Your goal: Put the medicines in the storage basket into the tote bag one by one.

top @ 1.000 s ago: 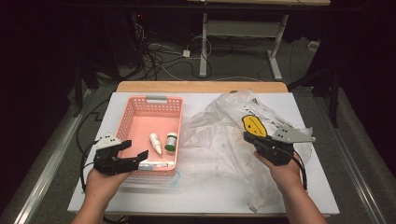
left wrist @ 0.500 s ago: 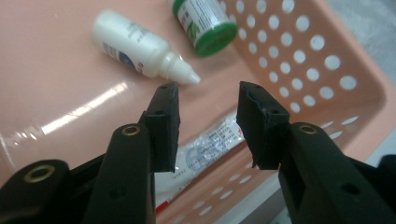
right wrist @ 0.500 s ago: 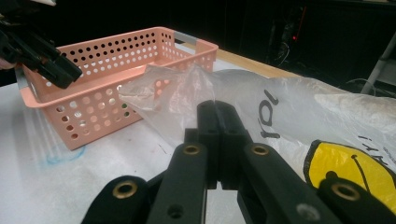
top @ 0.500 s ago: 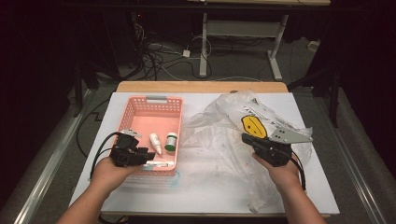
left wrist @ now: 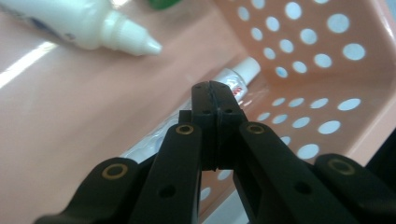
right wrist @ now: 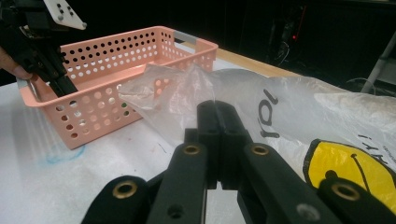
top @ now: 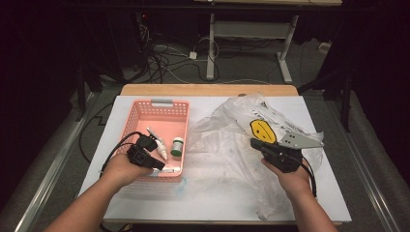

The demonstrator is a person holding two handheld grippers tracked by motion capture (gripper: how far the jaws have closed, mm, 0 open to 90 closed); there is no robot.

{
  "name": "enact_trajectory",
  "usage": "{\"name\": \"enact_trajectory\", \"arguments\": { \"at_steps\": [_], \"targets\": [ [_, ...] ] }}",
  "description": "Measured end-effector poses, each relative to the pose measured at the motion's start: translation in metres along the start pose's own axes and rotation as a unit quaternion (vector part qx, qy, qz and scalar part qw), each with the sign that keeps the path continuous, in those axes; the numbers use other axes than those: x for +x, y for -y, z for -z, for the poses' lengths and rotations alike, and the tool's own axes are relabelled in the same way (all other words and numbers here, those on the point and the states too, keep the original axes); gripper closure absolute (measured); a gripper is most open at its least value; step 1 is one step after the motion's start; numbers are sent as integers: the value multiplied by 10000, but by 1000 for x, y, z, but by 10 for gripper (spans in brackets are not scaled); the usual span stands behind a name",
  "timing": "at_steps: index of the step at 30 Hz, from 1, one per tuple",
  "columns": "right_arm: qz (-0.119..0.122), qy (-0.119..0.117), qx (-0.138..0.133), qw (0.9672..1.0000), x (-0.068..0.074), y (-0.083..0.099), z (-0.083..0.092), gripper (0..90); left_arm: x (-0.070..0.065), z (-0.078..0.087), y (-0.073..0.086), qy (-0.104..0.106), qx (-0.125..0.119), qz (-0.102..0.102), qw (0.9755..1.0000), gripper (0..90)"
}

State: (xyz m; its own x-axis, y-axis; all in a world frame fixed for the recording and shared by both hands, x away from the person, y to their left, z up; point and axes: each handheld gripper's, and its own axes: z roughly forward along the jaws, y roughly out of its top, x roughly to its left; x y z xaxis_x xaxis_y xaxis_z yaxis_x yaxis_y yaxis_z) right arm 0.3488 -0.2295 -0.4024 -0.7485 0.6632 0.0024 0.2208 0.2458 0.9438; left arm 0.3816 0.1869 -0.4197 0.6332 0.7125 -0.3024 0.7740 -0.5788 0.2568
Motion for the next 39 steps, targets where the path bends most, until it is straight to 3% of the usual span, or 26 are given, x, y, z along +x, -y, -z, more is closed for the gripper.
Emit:
{"name": "enact_trajectory", "arguments": {
  "at_steps": [1,2,3,6,7,8,9,10,11,12,13,15,16,18,23,25,27,28,32,33,34,36,37,38,39],
  "targets": [
    [0,0,0,10000,0,0,0,900,-1,-1,-3,-10,78,-66,9999,881],
    [-13,3,2,10000,0,0,0,900,-2,-4,-8,32,306,-201,9993,881],
    [-13,2,3,10000,0,0,0,900,-2,-4,-8,32,306,-201,9993,881],
    [-19,-3,6,10000,0,0,0,900,-5,-8,-19,164,705,-457,9963,881],
    [-25,-6,6,10000,0,1,0,900,-5,-8,-19,164,705,-457,9963,881],
    [-36,-8,8,10000,0,1,0,900,-5,-9,-21,208,813,-501,9952,881],
    [-43,-9,9,10000,0,1,0,900,-5,-12,-25,311,1044,-541,9926,881],
    [-49,-11,11,10000,0,1,0,900,-5,-12,-25,311,1044,-541,9926,881],
    [-53,-12,12,10000,0,1,0,900,-6,-15,-28,378,1228,-570,9901,881],
    [-40,-16,11,10000,-1,1,0,900,-6,-15,-28,378,1228,-570,9901,881],
    [-47,-16,8,10000,-1,1,1,900,-6,-17,-30,408,1337,-567,9886,881],
    [-82,-13,1,10000,-1,2,1,900,-2,-20,-33,538,1527,-462,9857,881],
    [-90,-20,-13,10000,-2,2,1,900,-2,-20,-33,538,1527,-462,9857,881],
    [-110,-21,-2,9999,-2,2,1,900,3,-24,-35,738,1683,-323,9824,881],
    [-125,-18,-5,9999,-2,3,1,900,5,-26,-39,693,1647,-256,9836,881],
    [-136,-16,-6,9999,-3,3,1,900,3,-24,-42,463,1477,-260,9876,882],
    [-143,-13,-6,9999,-3,3,1,900,2,-23,-43,244,1439,-346,9887,882],
    [-144,-13,1,9999,-3,3,1,900,2,-22,-43,12,1363,-390,9899,882],
    [-138,-13,-4,9999,-3,3,1,900,0,-21,-42,-164,1223,-476,9912,881],
    [-142,-13,-7,9999,-3,3,1,900,-2,-21,-42,-256,1163,-547,9914,881],
    [-143,-15,2,9999,-3,3,1,900,-5,-22,-41,-354,1041,-742,9912,881],
    [-140,-10,2,9999,-3,4,1,900,-6,-21,-41,-366,997,-833,9908,881],
    [-141,-14,7,9999,-3,4,1,900,-8,-19,-41,-297,865,-1076,9900,882],
    [-137,-13,4,9999,-3,4,1,900,-8,-19,-41,-297,865,-1076,9900,881],
    [-133,-15,2,9999,-3,4,1,900,-9,-19,-41,-218,843,-1225,9886,881]
  ]
}}
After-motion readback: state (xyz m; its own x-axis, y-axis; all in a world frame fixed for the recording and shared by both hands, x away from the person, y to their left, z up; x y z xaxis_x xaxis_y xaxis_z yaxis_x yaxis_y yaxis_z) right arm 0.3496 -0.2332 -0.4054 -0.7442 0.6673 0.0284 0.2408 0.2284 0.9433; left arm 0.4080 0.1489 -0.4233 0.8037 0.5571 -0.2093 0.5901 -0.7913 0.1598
